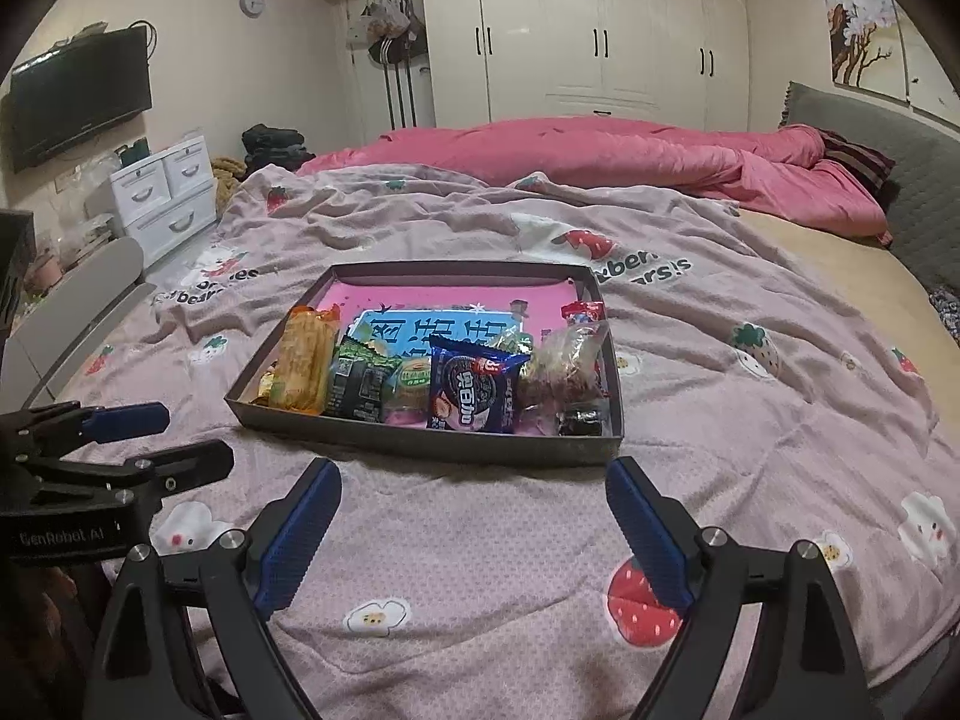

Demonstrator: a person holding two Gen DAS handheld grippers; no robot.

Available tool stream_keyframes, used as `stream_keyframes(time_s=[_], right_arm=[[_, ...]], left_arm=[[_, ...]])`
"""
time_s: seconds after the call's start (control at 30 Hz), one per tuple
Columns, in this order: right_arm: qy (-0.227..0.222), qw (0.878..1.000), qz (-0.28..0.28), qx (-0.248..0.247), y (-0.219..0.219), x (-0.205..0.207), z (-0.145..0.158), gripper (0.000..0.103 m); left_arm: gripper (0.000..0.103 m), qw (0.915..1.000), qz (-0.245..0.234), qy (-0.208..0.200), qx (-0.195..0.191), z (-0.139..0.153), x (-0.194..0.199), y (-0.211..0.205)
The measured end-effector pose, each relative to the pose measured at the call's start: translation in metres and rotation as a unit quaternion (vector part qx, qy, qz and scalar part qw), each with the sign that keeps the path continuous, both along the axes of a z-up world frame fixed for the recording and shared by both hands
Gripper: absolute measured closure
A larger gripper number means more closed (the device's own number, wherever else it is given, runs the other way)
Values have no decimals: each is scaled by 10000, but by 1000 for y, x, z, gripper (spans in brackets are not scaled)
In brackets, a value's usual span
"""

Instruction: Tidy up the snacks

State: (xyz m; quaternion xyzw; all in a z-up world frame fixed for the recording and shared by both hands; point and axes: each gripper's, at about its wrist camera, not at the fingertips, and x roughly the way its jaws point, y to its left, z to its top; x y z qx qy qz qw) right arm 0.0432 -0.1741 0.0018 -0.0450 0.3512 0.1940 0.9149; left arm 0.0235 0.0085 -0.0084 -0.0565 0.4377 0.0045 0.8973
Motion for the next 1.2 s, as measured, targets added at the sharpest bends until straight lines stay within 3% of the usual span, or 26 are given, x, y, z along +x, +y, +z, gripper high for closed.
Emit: stream_keyframes(time_s=[1.2], right_arm=[[-28, 10000, 36, 65, 0, -8, 4, 12]], left_arm=[[26, 10000, 5, -79, -9, 6, -10, 2]])
